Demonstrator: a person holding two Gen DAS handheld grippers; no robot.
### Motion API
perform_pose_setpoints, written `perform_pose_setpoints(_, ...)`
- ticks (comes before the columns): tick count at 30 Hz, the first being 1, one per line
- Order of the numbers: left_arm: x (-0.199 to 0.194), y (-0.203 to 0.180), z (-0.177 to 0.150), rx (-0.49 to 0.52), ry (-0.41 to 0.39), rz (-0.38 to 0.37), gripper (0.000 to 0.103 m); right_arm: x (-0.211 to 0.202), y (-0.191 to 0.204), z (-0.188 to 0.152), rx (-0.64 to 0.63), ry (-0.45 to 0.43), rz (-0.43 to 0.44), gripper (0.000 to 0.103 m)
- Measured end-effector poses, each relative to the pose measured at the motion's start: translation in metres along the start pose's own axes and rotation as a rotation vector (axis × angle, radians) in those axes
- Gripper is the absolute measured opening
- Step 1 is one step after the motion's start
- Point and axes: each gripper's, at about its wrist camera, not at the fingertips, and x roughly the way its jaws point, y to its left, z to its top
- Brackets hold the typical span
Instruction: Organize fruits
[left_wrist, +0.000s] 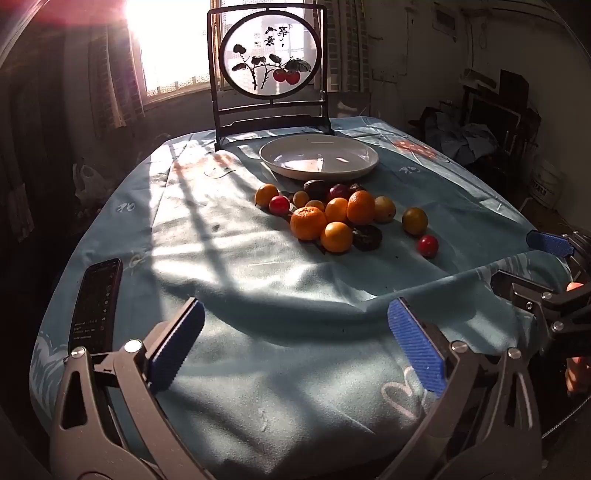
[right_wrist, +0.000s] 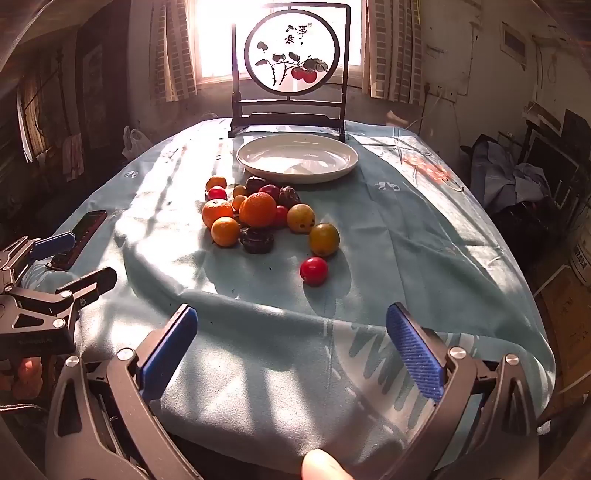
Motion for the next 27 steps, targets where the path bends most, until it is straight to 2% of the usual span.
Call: perform_pose_setpoints(27,0.0018,-0.0004,-0.0031,0.003,0.001,0.006,0.101,-0.0062,0.0012,0.0010,0.000,-0.010,0.033,0.102)
